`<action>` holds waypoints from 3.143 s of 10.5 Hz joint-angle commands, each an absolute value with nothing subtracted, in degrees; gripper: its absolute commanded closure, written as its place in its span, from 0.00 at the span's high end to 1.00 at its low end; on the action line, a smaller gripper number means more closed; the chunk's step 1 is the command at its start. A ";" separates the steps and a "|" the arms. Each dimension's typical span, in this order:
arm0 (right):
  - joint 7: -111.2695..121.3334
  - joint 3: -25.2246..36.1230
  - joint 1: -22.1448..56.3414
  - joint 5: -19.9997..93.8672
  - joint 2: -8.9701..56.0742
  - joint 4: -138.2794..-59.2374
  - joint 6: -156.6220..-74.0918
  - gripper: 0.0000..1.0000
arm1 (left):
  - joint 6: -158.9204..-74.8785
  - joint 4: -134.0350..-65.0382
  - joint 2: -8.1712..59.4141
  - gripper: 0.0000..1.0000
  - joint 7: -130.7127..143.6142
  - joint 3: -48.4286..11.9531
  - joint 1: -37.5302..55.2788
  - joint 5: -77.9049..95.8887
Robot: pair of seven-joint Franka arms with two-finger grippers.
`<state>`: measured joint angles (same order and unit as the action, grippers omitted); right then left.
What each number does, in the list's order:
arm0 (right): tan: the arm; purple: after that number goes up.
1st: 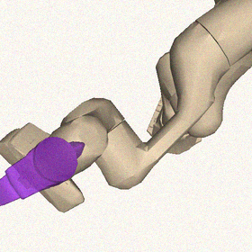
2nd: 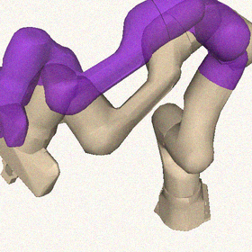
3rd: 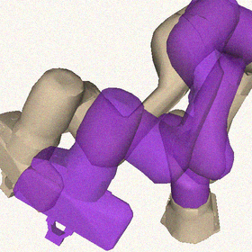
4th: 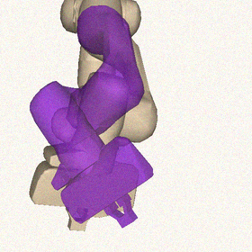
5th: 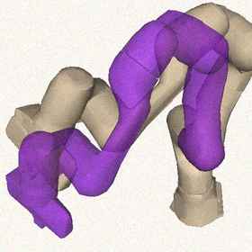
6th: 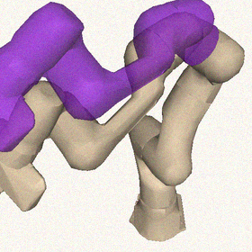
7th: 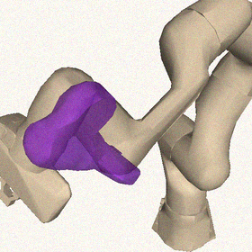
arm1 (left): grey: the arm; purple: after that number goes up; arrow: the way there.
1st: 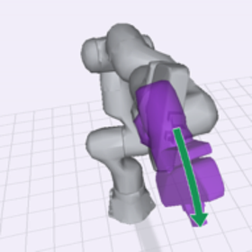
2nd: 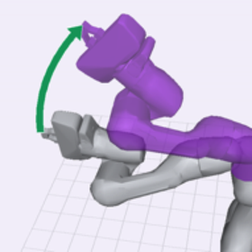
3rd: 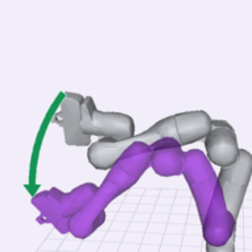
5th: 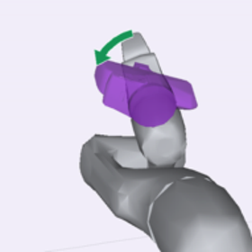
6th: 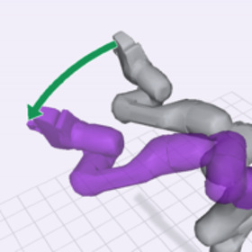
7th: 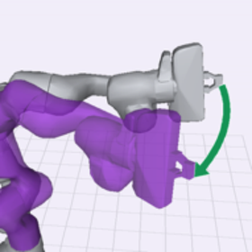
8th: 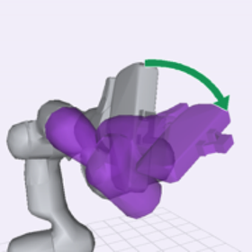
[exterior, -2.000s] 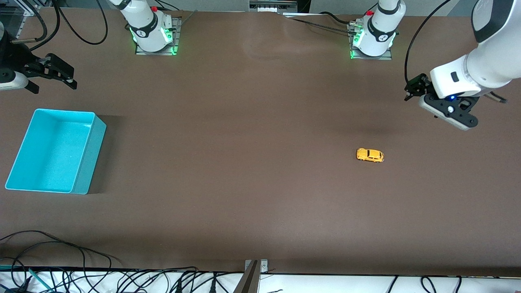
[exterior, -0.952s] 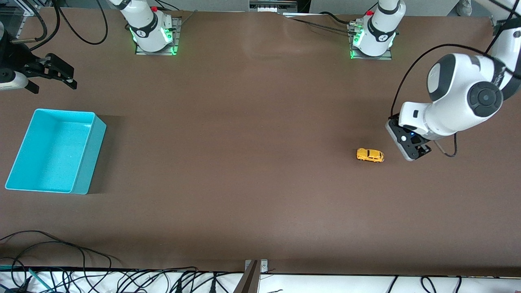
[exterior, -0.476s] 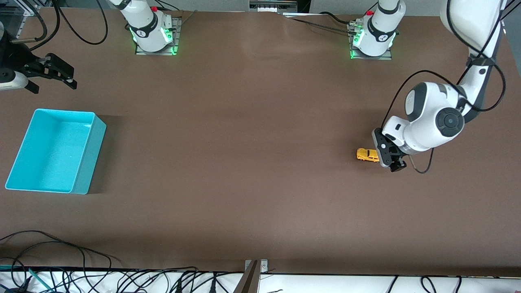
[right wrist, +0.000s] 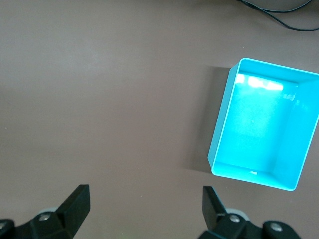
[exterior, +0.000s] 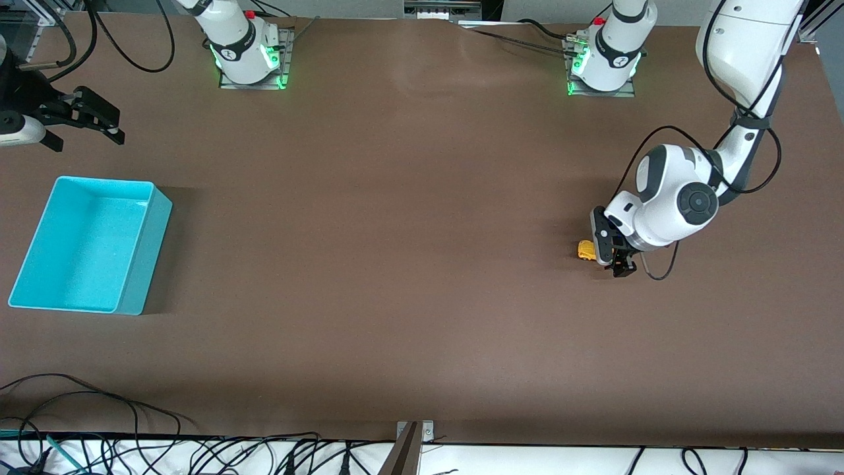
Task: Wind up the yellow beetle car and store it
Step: 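Move the left gripper down over the yellow beetle car, then close the left gripper on the yellow car's body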
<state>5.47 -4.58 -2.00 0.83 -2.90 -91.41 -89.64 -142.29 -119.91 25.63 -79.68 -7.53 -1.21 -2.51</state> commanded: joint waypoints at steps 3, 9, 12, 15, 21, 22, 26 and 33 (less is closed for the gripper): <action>5.71 -4.66 -1.85 0.09 -3.16 -90.70 -88.59 1.00 | -144.05 -122.26 25.84 1.00 -80.77 -7.65 -0.88 -4.83; 5.80 -4.66 -1.85 0.09 -3.16 -90.70 -88.59 1.00 | -143.88 -121.73 25.84 0.12 -80.77 -7.73 -0.79 -4.83; 5.80 -4.57 -1.85 0.09 -3.08 -90.70 -88.59 1.00 | -143.88 -121.64 25.84 0.12 -81.12 -7.65 -0.79 -4.83; 5.80 -4.57 -1.85 0.09 -3.16 -90.70 -88.59 1.00 | -144.05 -121.29 26.45 0.11 -83.75 -7.65 -0.70 -4.83; 5.80 -4.57 -1.85 0.09 -3.08 -90.70 -88.59 1.00 | -144.40 -121.29 26.72 0.11 -86.65 -7.56 -1.58 -4.83; 5.80 -4.57 -1.85 0.09 -3.08 -90.70 -88.59 1.00 | -144.40 -121.29 27.41 0.14 -86.92 -7.12 -2.19 -4.83; 5.80 -4.57 -1.85 0.09 -3.08 -90.70 -88.59 1.00 | -144.40 -118.31 31.20 0.13 -94.99 -7.12 -10.88 -4.83; 5.80 -4.66 -1.85 0.09 -3.08 -90.70 -88.59 1.00 | -144.32 -115.49 31.81 0.12 -104.14 -7.12 -20.38 -4.83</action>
